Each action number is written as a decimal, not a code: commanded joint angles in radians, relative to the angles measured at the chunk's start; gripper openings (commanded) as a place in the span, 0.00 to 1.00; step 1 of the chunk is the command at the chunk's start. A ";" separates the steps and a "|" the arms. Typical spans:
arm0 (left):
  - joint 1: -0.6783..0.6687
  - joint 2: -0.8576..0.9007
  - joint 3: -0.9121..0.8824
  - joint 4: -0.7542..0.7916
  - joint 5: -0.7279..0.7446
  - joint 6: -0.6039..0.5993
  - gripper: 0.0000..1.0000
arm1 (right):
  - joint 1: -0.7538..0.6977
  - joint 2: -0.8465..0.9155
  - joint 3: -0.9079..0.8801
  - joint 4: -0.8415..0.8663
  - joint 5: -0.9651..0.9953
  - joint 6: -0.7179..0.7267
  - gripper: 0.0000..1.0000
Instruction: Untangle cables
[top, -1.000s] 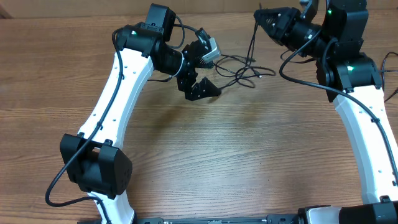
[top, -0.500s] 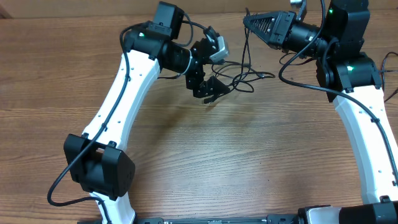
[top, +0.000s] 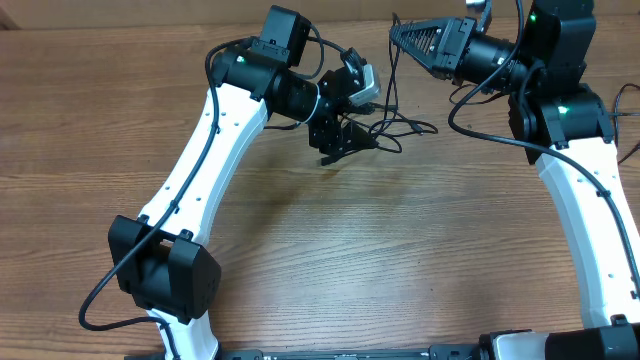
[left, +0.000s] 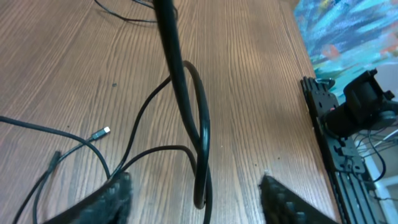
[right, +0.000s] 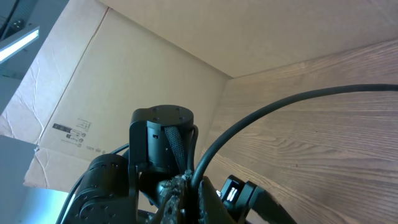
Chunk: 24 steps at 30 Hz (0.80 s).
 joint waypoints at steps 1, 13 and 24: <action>-0.011 0.019 -0.006 0.000 0.021 0.002 0.57 | 0.011 -0.032 0.039 0.010 -0.011 0.003 0.04; -0.033 0.019 -0.006 0.001 0.013 0.002 0.38 | 0.011 -0.032 0.039 0.010 -0.011 0.002 0.04; -0.033 0.019 -0.006 0.001 -0.020 0.001 0.04 | 0.011 -0.032 0.039 0.010 -0.010 -0.002 0.04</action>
